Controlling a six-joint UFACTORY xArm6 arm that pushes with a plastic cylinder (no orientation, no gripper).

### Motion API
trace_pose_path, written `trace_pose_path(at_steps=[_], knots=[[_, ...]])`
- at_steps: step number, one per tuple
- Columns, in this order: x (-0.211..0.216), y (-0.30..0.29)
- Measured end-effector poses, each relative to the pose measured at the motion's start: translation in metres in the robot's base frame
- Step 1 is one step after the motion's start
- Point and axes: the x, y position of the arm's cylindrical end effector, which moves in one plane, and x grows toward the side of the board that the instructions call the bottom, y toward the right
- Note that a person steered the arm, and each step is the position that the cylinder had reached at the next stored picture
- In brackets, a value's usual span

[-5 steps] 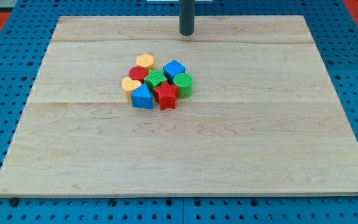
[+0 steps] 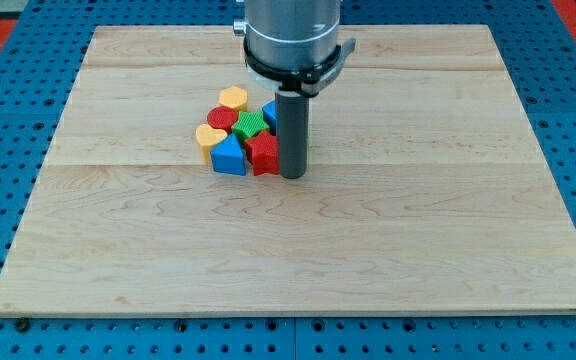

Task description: Separate the green circle from the group of blocks

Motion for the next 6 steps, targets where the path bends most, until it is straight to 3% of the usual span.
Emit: trace_pose_path(at_steps=[3, 5, 6], knots=[[-0.100, 0.005], [-0.174, 0.094], [-0.138, 0.098]])
